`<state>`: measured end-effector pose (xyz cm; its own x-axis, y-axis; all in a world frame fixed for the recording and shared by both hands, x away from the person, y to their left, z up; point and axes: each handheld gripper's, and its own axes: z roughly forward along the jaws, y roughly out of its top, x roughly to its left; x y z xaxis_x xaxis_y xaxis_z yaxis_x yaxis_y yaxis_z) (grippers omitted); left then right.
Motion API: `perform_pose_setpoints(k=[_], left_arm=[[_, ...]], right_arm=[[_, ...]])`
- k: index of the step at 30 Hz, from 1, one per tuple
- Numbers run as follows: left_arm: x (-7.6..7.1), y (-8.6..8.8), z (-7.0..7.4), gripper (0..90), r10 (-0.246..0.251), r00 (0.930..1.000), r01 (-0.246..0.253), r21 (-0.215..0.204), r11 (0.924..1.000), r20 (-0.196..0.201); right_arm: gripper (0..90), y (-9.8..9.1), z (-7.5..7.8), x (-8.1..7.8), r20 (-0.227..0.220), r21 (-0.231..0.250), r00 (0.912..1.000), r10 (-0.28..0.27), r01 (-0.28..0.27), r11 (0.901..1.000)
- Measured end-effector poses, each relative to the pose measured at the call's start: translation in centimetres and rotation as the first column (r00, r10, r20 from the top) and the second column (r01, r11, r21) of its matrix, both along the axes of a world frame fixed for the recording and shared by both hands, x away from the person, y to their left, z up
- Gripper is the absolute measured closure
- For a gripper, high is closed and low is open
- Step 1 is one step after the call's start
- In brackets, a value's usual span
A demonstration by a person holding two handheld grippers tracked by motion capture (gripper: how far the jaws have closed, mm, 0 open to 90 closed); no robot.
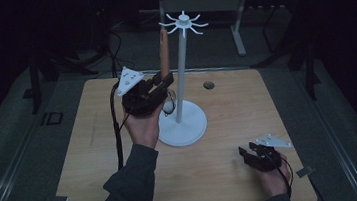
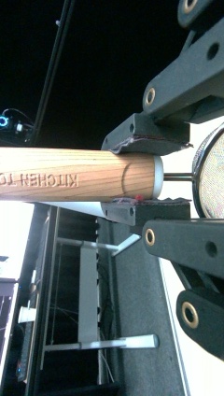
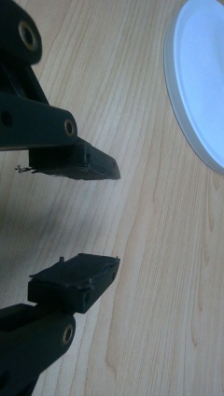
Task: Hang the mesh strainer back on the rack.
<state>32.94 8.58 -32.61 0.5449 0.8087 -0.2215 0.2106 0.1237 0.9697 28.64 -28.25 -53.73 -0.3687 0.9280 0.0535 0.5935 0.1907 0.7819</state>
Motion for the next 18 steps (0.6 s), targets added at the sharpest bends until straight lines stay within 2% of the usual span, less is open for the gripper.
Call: perform_pose_setpoints(k=[18], left_arm=[[0.78, -0.16, 0.39, 69.9, 0.002, 1.0000, -0.002, 0.021, 0.9998, -0.008]], right_arm=[[50.6, -0.02, 0.04, -0.02, 0.000, 0.004, 1.0000, -0.002, 0.002, 1.0000]])
